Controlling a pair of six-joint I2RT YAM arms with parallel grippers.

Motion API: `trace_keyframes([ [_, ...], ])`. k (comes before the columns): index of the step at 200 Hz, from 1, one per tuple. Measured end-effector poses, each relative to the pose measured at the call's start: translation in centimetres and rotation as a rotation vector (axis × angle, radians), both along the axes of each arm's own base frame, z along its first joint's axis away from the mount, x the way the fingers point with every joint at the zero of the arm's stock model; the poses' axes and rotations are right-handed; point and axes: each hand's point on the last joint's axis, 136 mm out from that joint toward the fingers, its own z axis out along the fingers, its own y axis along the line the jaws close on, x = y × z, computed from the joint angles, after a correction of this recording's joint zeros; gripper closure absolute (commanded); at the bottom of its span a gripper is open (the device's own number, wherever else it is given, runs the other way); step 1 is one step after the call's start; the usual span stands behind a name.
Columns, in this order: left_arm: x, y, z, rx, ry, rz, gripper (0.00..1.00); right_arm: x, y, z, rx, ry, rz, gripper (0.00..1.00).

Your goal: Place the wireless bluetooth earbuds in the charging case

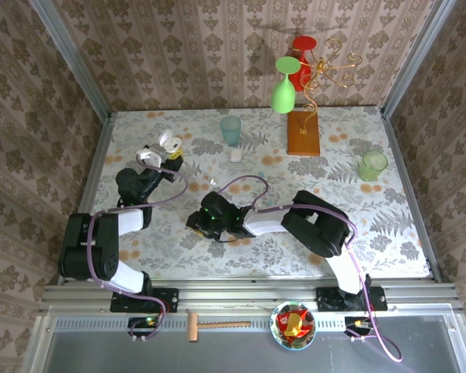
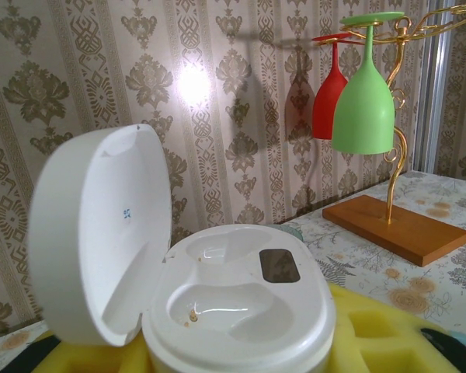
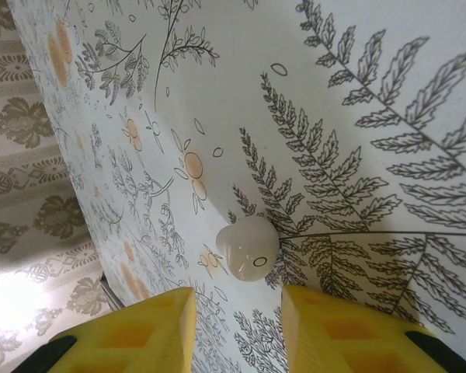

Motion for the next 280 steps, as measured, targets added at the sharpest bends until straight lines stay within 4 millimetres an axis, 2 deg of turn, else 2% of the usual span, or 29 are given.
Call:
trace_keyframes([
  [185, -0.1, -0.1, -0.1, 0.002, 0.001, -0.010, 0.76, 2.5, 1.1, -0.1, 0.004, -0.039, -0.025, 0.70],
  [228, -0.1, -0.1, -0.1, 0.002, 0.001, -0.010, 0.76, 2.9, 1.5, -0.3, -0.006, -0.049, -0.015, 0.78],
  [280, -0.1, -0.2, -0.1, 0.002, 0.001, -0.012, 0.76, 3.0, 1.4, -0.5, -0.018, -0.049, -0.015, 0.80],
])
